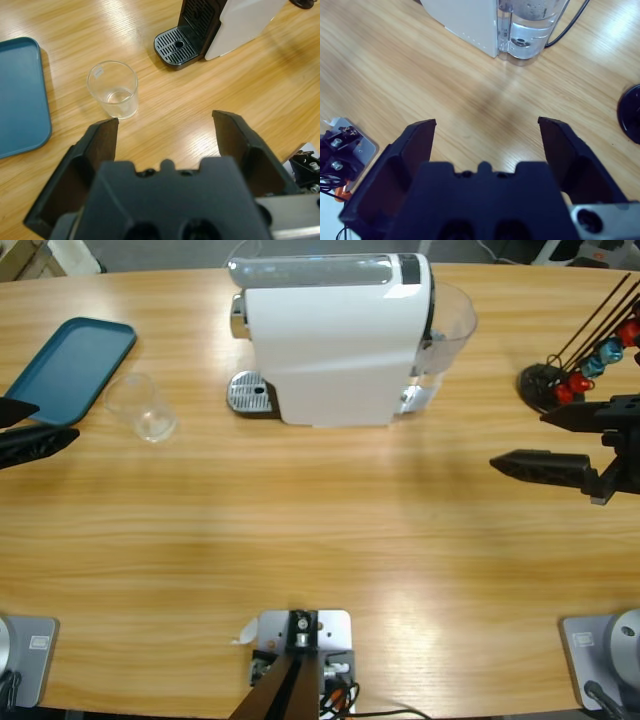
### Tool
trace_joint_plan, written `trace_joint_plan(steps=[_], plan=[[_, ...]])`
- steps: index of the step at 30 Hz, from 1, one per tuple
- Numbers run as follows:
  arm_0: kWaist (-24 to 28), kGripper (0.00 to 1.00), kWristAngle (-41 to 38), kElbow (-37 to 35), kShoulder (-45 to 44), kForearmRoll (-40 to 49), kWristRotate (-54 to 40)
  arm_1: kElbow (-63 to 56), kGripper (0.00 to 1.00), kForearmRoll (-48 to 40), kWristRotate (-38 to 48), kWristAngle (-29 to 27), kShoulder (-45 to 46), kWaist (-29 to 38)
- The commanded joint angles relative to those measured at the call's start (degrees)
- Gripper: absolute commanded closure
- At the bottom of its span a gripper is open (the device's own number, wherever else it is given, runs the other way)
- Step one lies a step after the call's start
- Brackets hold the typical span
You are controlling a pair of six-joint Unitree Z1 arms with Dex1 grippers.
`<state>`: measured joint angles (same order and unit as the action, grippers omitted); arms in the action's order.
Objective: Pour coffee
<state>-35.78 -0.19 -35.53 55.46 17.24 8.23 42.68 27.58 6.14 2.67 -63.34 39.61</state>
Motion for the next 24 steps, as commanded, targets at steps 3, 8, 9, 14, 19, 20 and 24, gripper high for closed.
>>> trace_joint_plan(steps=[3,8,9,14,19,20,24], plan=[[0.09,0.201,0.69,2.13,-1.01,-0.72,0.56,-1.64,0.115,-0.51,0.28,-0.21,-1.26,-0.41],[0.09,0.188,-1.30,0.32,-1.02,0.92,0.91,-1.69,0.115,-0.51,0.28,-0.21,-1.17,-0.41],[0.22,0.189,-2.09,-1.60,-1.27,3.08,1.04,-1.71,0.115,-0.51,0.28,-0.21,-1.14,-0.41],[8.87,0.202,-20.04,-9.39,0.49,2.64,7.51,-1.72,0.115,-0.51,0.28,-0.21,-1.01,-0.41],[17.13,0.216,-33.66,-9.83,5.66,-3.58,14.40,-1.81,0.115,-0.51,0.28,-0.12,-0.52,-0.41],[18.85,0.216,-36.67,-9.54,7.08,-5.37,15.57,-1.81,0.115,-0.51,0.28,-0.12,-0.47,-0.41],[24.28,0.222,-45.65,-9.58,14.66,-12.18,20.99,-1.88,0.115,-0.52,0.28,-0.12,-0.27,-0.41]])
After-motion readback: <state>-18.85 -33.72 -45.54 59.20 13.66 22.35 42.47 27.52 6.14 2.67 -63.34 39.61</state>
